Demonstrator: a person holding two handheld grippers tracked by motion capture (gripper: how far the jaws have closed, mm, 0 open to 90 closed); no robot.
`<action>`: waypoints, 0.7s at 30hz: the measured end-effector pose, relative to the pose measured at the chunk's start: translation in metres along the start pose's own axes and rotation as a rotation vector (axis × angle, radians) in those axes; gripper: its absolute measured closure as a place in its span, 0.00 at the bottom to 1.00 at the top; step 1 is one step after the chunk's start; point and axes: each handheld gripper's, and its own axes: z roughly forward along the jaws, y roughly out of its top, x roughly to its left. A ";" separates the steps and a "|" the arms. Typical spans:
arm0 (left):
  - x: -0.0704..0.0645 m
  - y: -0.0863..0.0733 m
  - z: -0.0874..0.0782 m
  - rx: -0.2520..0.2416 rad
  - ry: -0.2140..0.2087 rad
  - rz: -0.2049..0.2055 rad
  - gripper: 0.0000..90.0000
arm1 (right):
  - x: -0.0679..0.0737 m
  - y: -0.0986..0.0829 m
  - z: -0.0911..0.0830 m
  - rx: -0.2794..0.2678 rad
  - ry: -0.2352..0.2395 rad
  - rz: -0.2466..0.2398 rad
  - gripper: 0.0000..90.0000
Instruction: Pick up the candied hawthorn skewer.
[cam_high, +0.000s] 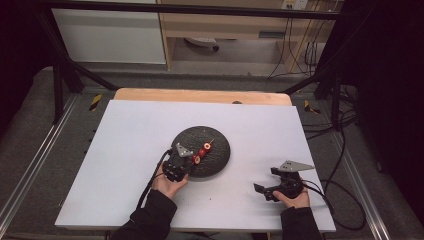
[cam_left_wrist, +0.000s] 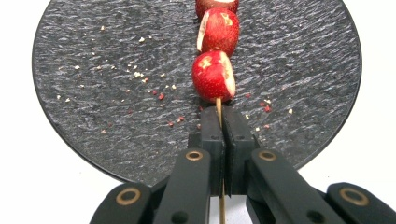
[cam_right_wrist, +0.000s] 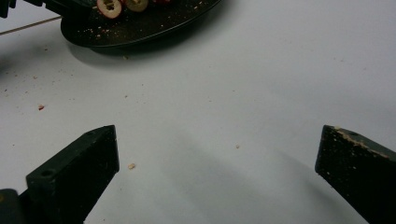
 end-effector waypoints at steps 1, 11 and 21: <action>0.001 -0.001 0.000 -0.003 -0.003 0.000 0.98 | 0.000 0.000 0.000 -0.001 0.001 0.000 0.01; 0.010 -0.008 -0.015 -0.092 -0.039 -0.014 0.98 | 0.000 0.000 0.000 -0.005 0.003 -0.001 0.01; 0.027 -0.025 -0.043 -0.189 -0.096 0.002 0.98 | 0.002 0.001 0.000 -0.002 0.006 0.011 0.01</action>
